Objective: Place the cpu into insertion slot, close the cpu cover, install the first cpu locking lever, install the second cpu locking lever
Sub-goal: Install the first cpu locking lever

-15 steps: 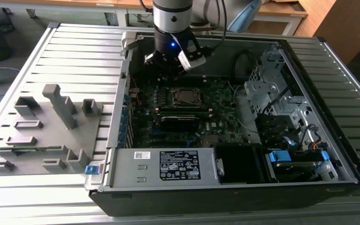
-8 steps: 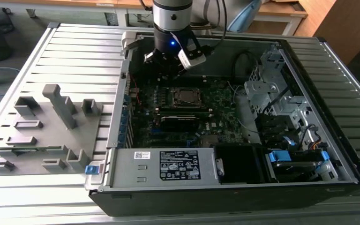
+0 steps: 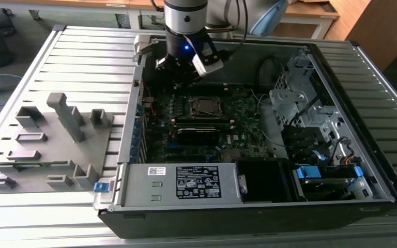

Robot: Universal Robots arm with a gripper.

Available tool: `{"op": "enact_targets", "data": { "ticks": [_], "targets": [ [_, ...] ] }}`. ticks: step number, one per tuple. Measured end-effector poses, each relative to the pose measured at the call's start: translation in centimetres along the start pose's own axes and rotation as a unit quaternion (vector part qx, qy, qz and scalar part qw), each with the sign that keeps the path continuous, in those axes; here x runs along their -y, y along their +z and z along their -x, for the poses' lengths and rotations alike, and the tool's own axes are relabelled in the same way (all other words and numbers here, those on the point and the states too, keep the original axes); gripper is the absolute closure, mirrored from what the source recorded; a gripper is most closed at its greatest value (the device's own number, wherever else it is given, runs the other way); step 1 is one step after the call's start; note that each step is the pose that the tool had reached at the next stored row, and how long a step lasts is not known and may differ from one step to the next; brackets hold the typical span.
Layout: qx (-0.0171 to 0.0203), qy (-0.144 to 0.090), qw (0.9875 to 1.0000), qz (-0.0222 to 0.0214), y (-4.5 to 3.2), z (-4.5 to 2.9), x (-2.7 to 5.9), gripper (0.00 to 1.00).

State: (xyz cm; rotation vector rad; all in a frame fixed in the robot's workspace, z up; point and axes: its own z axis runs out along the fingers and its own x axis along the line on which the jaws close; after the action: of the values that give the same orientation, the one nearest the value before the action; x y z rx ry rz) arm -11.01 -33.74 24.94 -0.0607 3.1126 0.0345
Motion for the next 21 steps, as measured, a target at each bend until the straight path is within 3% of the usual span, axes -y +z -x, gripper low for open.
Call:
{"op": "enact_targets", "data": {
  "ticks": [2, 3, 6, 7, 14, 18, 21],
  "targets": [
    [0.0006, 0.000, 1.0000, 0.0009, 0.01, -0.29, -0.01, 0.89],
    [0.0013, 0.000, 1.0000, 0.0068, 0.01, -0.39, -0.02, 0.89],
    [0.0037, 0.001, 0.9995, 0.0309, 0.00, -0.56, -0.02, 0.89],
    [0.0042, 0.001, 0.9993, 0.0363, 0.00, -0.62, -0.02, 0.89],
    [0.0052, 0.001, 0.9992, 0.0387, 0.00, -1.28, -0.05, 0.89],
    [0.0067, 0.001, 0.9987, 0.0501, -0.01, -1.53, -0.06, 0.89],
    [0.0074, 0.001, 0.9984, 0.0562, -0.01, -1.68, -0.07, 0.89]
  ]
}}
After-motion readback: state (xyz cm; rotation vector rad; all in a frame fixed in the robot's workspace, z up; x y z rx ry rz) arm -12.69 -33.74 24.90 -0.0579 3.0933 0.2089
